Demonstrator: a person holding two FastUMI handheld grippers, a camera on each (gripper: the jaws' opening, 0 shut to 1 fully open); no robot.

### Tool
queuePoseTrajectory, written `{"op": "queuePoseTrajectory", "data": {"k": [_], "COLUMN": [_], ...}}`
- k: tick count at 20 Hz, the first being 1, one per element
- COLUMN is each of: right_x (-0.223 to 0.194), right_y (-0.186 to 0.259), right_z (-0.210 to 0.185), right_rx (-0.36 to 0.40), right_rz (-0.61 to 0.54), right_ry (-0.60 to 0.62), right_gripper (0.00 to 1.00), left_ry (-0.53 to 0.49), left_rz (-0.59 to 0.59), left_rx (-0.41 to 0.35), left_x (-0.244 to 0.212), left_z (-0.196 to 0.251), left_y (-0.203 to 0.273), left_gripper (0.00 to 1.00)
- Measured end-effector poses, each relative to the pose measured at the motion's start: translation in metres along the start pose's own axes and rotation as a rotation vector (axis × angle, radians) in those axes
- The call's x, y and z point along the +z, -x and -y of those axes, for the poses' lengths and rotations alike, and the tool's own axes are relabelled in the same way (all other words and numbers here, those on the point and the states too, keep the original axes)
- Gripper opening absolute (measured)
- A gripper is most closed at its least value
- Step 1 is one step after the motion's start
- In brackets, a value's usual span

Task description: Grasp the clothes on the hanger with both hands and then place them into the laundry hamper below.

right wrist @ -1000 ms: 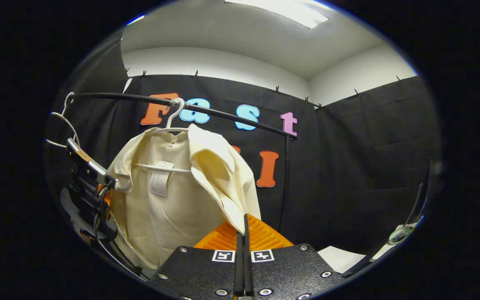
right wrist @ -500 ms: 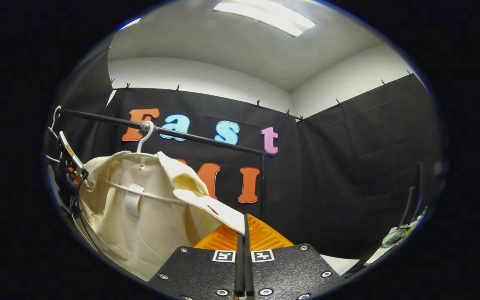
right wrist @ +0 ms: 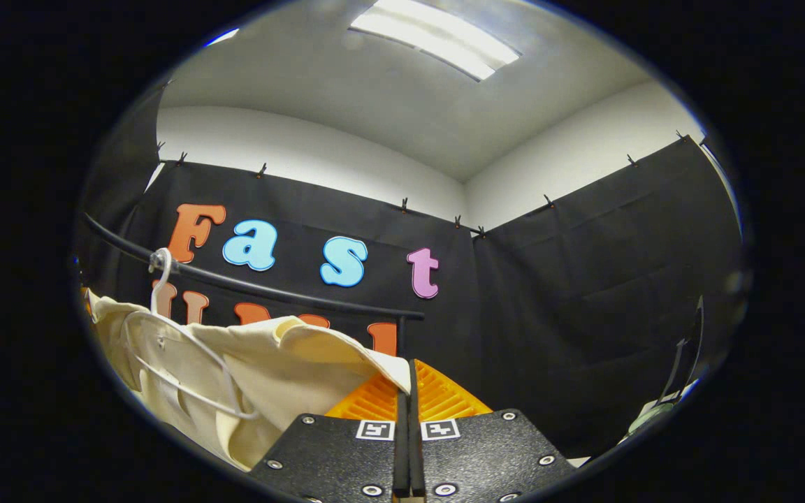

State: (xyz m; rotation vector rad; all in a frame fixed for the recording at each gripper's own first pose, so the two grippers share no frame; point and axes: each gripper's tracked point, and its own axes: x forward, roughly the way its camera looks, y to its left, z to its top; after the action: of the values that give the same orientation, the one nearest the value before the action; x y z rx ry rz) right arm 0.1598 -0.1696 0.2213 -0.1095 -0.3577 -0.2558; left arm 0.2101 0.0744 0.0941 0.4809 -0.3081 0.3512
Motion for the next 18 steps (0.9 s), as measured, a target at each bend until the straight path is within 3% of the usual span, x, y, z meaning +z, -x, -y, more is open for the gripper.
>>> {"op": "queuePoseTrajectory", "data": {"k": [5, 7, 14, 18], "right_x": [-0.044, -0.066, -0.131, -0.131], "right_y": [-0.053, -0.056, 0.006, 0.037], "right_z": [0.007, 0.003, -0.018, -0.021], "right_rx": [-0.037, -0.035, 0.055, 0.087], "right_rz": [-0.082, -0.130, -0.224, -0.233], "right_ry": [0.062, 0.030, 0.055, 0.052], "right_gripper": [0.00, 0.00, 0.00, 0.00], "left_ry": [0.076, 0.092, 0.045, 0.046], "left_rz": [0.020, 0.018, -0.046, -0.073], "left_rx": [-0.050, -0.057, -0.044, -0.043], "left_x": [0.005, 0.003, -0.025, -0.037], "left_z": [0.015, 0.017, 0.015, 0.012], "left_y": [-0.003, -0.005, -0.005, -0.004], "left_gripper": [0.13, 0.13, 0.13, 0.13]}}
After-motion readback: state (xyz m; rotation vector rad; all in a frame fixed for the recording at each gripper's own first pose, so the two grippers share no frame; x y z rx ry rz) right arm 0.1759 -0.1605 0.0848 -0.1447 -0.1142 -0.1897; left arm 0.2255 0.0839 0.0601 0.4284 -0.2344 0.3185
